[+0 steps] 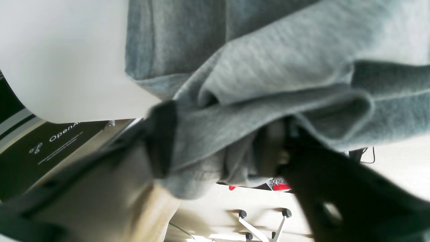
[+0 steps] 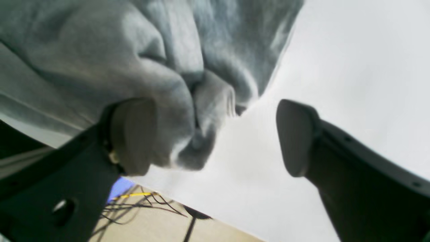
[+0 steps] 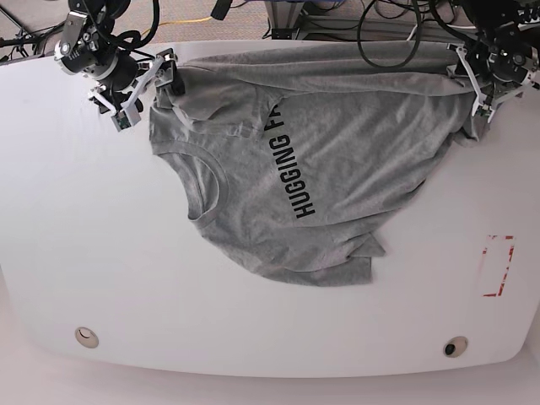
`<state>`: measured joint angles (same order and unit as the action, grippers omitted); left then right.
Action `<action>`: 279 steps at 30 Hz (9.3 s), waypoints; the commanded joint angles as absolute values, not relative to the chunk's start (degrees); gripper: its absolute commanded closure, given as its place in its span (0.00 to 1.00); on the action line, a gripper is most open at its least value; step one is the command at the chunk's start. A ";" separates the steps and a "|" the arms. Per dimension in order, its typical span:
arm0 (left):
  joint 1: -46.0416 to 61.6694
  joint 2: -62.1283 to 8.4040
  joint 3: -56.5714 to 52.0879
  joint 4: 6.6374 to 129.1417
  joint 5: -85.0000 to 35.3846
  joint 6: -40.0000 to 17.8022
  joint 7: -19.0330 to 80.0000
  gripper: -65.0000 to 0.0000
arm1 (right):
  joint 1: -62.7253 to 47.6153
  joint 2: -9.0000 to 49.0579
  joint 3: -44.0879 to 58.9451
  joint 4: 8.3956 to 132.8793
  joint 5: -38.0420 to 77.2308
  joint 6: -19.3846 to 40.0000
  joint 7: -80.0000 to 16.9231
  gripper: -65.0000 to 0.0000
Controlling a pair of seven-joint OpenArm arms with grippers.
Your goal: Fold the T-shirt properly
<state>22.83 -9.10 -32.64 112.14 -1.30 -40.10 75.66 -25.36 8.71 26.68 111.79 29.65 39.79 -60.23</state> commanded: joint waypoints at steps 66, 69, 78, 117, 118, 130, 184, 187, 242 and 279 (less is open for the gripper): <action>4.70 -14.64 -58.24 109.41 -23.16 -40.00 65.54 0.29 | 28.88 2.42 11.91 53.76 17.63 40.00 -50.59 0.47; 4.70 -14.73 -54.46 104.57 -23.25 -38.20 60.35 0.29 | 28.97 2.42 11.82 53.76 17.63 40.00 -50.59 0.68; 3.12 -14.99 -48.92 90.68 -23.25 -34.42 53.41 0.14 | 28.88 2.51 11.82 53.76 17.63 40.00 -50.59 0.90; -0.48 -15.08 -38.29 81.89 -10.77 -34.59 53.41 0.75 | 28.44 3.74 12.26 53.76 17.71 40.00 -50.59 0.90; -0.48 -15.08 -38.20 81.10 -10.77 -34.59 53.41 0.69 | 28.44 3.74 12.26 53.76 17.71 40.00 -50.59 0.90; -0.04 -15.08 -38.29 80.13 -10.77 -38.90 53.49 0.59 | 28.44 3.74 12.26 53.85 17.71 40.00 -50.68 0.90; -8.84 -14.90 -44.53 101.32 -11.03 -39.52 69.49 0.99 | 29.41 10.42 18.33 76.97 18.24 40.00 -65.71 1.00; -7.96 -14.81 -44.53 101.76 -11.03 -39.52 69.49 0.99 | 28.18 10.51 18.33 76.88 18.24 40.00 -65.10 1.00; -65.27 -17.10 -30.55 105.10 -11.03 -34.07 80.00 1.00 | 74.80 25.10 1.63 76.97 24.92 40.00 -76.62 1.00; -2.86 -17.01 -50.07 110.02 -36.35 -34.24 80.00 1.00 | 5.14 23.43 23.16 109.58 33.54 40.00 -76.79 1.00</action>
